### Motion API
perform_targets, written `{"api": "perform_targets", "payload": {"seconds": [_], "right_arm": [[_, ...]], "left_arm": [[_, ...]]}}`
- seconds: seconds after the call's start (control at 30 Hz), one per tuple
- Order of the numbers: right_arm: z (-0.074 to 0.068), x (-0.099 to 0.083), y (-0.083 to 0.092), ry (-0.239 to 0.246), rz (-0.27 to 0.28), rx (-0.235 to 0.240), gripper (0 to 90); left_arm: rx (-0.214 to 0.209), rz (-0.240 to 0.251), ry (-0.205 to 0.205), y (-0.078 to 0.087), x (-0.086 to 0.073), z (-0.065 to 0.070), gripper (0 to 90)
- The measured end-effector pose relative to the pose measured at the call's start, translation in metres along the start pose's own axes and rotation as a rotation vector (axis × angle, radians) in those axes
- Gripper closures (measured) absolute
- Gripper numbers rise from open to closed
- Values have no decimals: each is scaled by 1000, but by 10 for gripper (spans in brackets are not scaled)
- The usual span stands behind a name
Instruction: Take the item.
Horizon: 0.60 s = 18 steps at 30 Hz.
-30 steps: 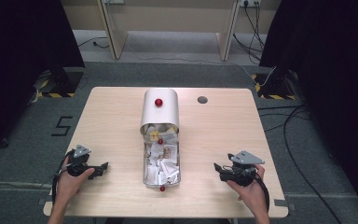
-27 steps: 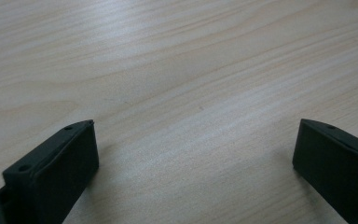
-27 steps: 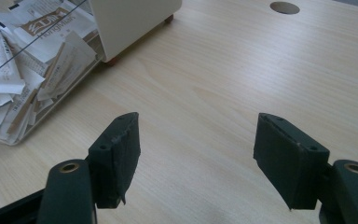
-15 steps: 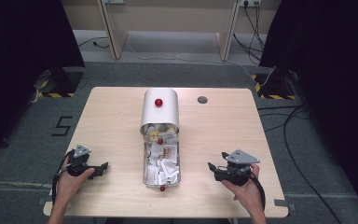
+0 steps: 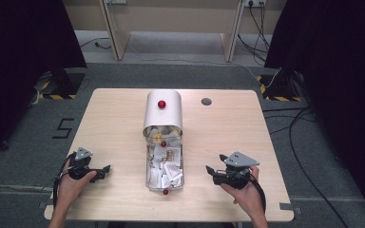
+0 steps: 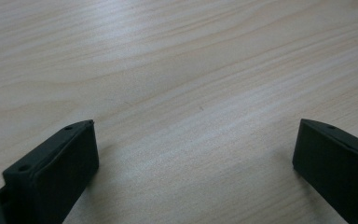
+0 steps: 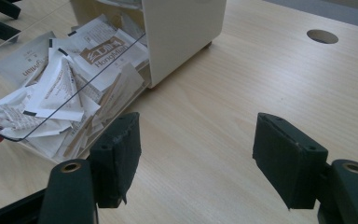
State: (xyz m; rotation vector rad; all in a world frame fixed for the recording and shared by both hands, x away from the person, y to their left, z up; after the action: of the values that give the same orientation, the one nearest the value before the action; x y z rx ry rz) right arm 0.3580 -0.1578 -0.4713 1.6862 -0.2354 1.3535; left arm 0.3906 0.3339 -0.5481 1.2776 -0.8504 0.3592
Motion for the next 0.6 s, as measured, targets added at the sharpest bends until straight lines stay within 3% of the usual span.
{"api": "perform_targets", "payload": {"seconds": [0.6], "right_arm": [[-20,8,-12,38,-1,58,334]], "left_arm": [[0,0,0,0,0,0,0]]}}
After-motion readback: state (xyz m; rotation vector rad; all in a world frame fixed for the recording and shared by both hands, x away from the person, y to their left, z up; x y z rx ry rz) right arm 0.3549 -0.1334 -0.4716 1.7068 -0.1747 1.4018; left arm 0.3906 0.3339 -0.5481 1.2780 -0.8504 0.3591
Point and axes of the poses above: each handheld gripper's, and its own axes: y roughly backward along the jaws, x roughly out of its top, z roughly to its right, the point moved 3 cm from there along -y, roughly forward along the jaws, and after that the axes turned 2 degrees about y, right-handed, at the moved point
